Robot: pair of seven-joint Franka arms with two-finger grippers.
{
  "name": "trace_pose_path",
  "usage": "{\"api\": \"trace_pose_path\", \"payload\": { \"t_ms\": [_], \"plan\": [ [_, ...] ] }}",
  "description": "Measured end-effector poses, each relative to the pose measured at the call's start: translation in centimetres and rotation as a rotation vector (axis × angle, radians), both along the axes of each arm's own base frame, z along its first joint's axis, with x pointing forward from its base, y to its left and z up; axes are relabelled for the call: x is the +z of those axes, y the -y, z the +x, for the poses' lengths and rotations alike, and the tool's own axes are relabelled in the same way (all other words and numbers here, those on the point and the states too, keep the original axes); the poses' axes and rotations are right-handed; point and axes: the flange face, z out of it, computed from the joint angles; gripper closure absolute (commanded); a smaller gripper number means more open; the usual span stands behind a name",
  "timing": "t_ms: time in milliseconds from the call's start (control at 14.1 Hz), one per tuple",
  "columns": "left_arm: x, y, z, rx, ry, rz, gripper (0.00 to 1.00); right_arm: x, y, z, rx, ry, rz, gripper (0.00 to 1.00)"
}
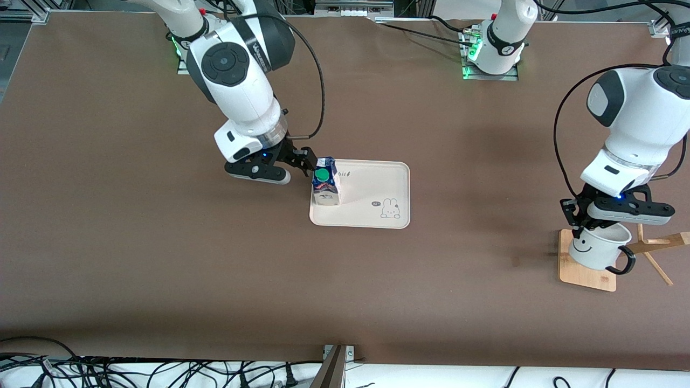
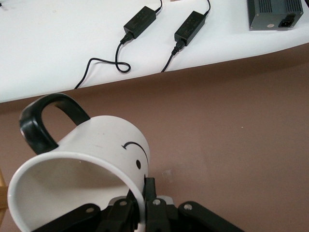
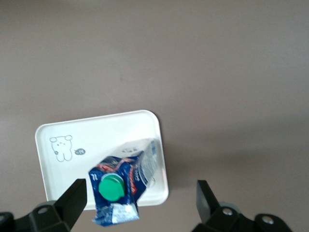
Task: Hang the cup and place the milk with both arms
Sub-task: 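Hang the mug on a stand peg while the right gripper reaches the carton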
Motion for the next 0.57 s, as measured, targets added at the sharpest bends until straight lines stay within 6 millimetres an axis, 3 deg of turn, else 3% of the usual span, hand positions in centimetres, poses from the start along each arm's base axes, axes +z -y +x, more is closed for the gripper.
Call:
{"api": "trace_pose_path", "payload": {
  "t_ms": [283,567],
  "plan": [
    [0.7,0.0,-2.0,-0.002,-0.002,-0.008,1.0,-4.5,-5.2,-2.9,0.088,-0.031,-0.024,0.0],
    [1.1,-0.8,-3.0,0.01,-0.002,-0.012,1.0,-6.8,-6.0,-3.1,0.16,-0.034,-0.042,0.0]
  ]
}}
